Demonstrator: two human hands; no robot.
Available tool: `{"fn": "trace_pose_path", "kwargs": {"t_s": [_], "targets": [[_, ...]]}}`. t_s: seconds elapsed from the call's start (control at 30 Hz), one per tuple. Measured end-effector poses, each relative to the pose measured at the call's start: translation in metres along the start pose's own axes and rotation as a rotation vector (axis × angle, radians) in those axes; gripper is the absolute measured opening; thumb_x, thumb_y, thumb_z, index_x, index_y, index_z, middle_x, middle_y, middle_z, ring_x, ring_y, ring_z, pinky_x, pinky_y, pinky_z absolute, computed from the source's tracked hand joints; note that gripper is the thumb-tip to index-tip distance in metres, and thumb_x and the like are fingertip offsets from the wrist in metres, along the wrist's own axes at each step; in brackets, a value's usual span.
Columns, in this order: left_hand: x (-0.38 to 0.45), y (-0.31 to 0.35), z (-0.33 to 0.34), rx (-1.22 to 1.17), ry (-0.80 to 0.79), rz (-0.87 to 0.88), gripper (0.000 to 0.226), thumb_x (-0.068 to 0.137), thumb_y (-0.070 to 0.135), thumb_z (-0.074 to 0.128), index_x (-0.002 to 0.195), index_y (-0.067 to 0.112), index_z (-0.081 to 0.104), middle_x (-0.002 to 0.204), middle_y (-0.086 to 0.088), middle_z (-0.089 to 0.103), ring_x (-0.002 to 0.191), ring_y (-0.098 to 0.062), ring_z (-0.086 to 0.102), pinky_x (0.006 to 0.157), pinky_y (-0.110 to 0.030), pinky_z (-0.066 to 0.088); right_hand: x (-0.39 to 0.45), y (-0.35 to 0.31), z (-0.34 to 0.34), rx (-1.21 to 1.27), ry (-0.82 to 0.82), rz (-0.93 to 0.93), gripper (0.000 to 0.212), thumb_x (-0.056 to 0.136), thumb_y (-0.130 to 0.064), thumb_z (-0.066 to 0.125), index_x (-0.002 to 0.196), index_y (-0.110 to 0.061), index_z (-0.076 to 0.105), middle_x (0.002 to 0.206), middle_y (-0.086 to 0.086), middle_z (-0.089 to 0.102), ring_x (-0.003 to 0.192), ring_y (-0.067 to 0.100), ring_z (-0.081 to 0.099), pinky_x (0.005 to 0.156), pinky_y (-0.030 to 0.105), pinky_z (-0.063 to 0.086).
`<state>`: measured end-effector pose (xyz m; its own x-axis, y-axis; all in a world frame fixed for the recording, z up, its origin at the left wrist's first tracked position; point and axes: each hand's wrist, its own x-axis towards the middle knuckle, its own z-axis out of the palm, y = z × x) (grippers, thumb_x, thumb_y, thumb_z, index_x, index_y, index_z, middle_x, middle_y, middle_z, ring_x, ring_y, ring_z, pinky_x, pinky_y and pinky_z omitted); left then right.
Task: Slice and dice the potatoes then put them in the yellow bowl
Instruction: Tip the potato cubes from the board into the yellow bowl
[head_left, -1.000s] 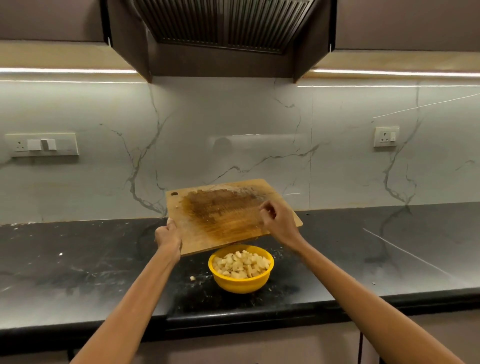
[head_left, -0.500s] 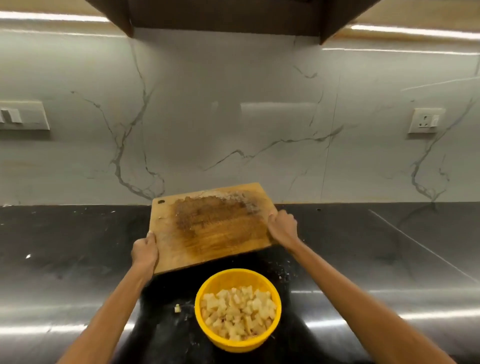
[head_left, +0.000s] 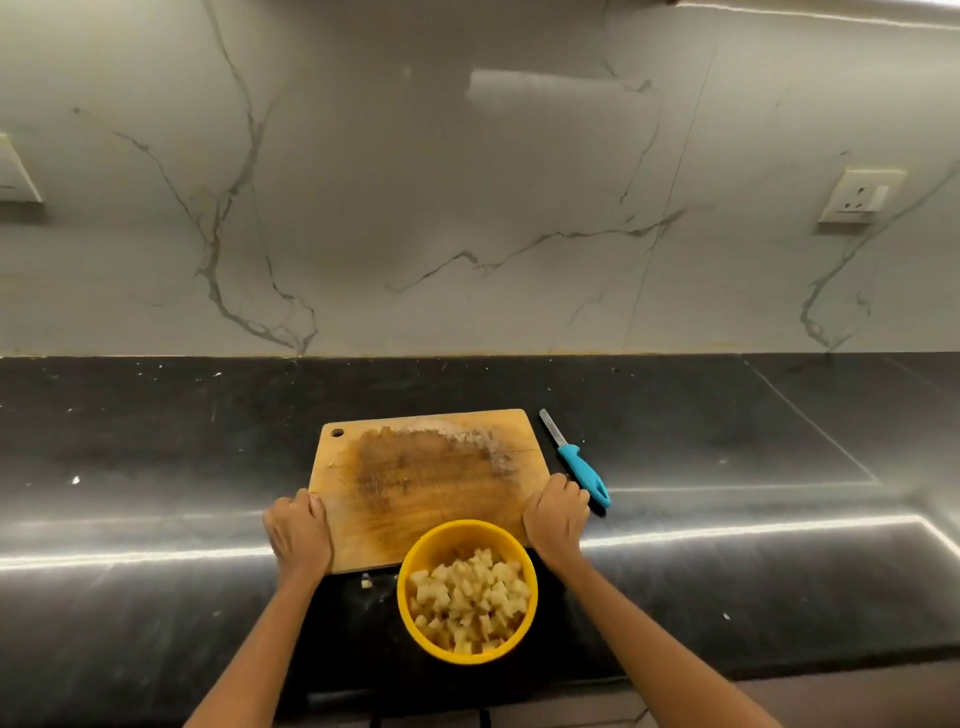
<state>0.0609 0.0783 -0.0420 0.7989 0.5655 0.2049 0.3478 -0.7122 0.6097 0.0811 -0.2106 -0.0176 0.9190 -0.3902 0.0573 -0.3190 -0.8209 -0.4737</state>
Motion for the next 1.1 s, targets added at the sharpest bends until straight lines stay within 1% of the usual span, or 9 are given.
{"fn": "trace_pose_path", "kwargs": {"t_s": [0.13, 0.47, 0.63, 0.73, 0.83, 0.9, 0.97, 1.07, 1.1], "targets": [[-0.005, 0.006, -0.007, 0.021, -0.017, -0.039, 0.021, 0.093, 0.014, 0.053, 0.082, -0.002, 0.062, 0.127, -0.022, 0.038, 0.113, -0.039, 0.033, 0.089, -0.052, 0.038, 0.001, 0.005, -0.006, -0.06, -0.012, 0.053, 0.026, 0.101, -0.025, 0.031, 0.108, -0.011, 0.053, 0.115, 0.008, 0.05, 0.106, 0.018, 0.045, 0.092, 0.03, 0.042], [-0.016, 0.019, -0.026, 0.05, -0.115, 0.005, 0.015, 0.094, 0.01, 0.049, 0.092, -0.002, 0.058, 0.127, -0.022, 0.039, 0.114, -0.039, 0.034, 0.088, -0.049, 0.038, 0.001, -0.007, -0.022, -0.003, -0.115, 0.1, 0.031, 0.1, -0.021, 0.032, 0.113, -0.003, 0.053, 0.117, 0.015, 0.052, 0.11, 0.026, 0.048, 0.092, 0.035, 0.041], [-0.041, 0.039, -0.025, -0.132, -0.18, 0.137, 0.015, 0.091, 0.006, 0.053, 0.082, -0.004, 0.06, 0.103, -0.022, 0.056, 0.097, -0.036, 0.049, 0.079, -0.041, 0.043, -0.007, -0.027, -0.042, 0.149, -0.03, -0.12, 0.023, 0.099, -0.018, 0.036, 0.081, -0.008, 0.046, 0.082, 0.01, 0.047, 0.08, 0.022, 0.046, 0.071, 0.034, 0.038], [-0.054, 0.058, -0.028, -0.331, -0.313, 0.149, 0.021, 0.094, 0.01, 0.053, 0.1, -0.001, 0.069, 0.099, -0.016, 0.066, 0.095, -0.027, 0.059, 0.085, -0.038, 0.045, -0.014, -0.042, -0.054, 0.284, -0.142, -0.212, 0.025, 0.099, -0.018, 0.042, 0.075, -0.009, 0.047, 0.071, 0.008, 0.047, 0.067, 0.016, 0.044, 0.061, 0.028, 0.036], [-0.07, 0.071, -0.039, -0.503, -0.465, 0.141, 0.023, 0.095, 0.014, 0.052, 0.079, 0.008, 0.067, 0.07, -0.007, 0.064, 0.063, -0.011, 0.06, 0.064, -0.034, 0.049, -0.03, -0.057, -0.067, 0.362, -0.289, -0.336, 0.029, 0.097, -0.015, 0.047, 0.068, -0.013, 0.047, 0.063, 0.003, 0.045, 0.057, 0.008, 0.037, 0.055, 0.022, 0.03], [-0.079, 0.072, -0.044, -0.515, -0.52, 0.165, 0.029, 0.095, 0.023, 0.052, 0.071, 0.012, 0.064, 0.062, -0.005, 0.058, 0.057, -0.015, 0.054, 0.054, -0.029, 0.04, -0.043, -0.059, -0.071, 0.352, -0.368, -0.465, 0.027, 0.095, -0.013, 0.051, 0.069, -0.011, 0.051, 0.064, 0.003, 0.049, 0.057, 0.009, 0.039, 0.056, 0.024, 0.028], [-0.085, 0.068, -0.048, -0.492, -0.557, 0.197, 0.028, 0.092, 0.03, 0.055, 0.071, 0.014, 0.064, 0.065, -0.004, 0.057, 0.063, -0.014, 0.052, 0.052, -0.025, 0.034, -0.053, -0.057, -0.074, 0.262, -0.443, -0.597, 0.022, 0.095, -0.018, 0.055, 0.074, -0.011, 0.055, 0.07, 0.005, 0.054, 0.064, 0.015, 0.046, 0.056, 0.023, 0.029], [-0.087, 0.063, -0.054, -0.417, -0.562, 0.182, 0.016, 0.089, 0.014, 0.062, 0.097, 0.006, 0.073, 0.09, -0.001, 0.067, 0.084, -0.012, 0.06, 0.059, -0.007, 0.041, -0.064, -0.054, -0.089, 0.002, -0.56, -0.698, 0.035, 0.091, -0.042, 0.059, 0.097, -0.007, 0.062, 0.093, 0.007, 0.063, 0.084, 0.019, 0.056, 0.069, 0.026, 0.042], [-0.088, 0.061, -0.054, -0.407, -0.55, 0.174, 0.018, 0.088, 0.012, 0.062, 0.101, 0.004, 0.072, 0.097, -0.003, 0.069, 0.088, -0.013, 0.062, 0.062, -0.008, 0.042, -0.067, -0.051, -0.093, -0.087, -0.596, -0.712, 0.045, 0.087, -0.048, 0.061, 0.106, -0.007, 0.06, 0.101, 0.007, 0.062, 0.091, 0.02, 0.056, 0.074, 0.029, 0.044]]}}
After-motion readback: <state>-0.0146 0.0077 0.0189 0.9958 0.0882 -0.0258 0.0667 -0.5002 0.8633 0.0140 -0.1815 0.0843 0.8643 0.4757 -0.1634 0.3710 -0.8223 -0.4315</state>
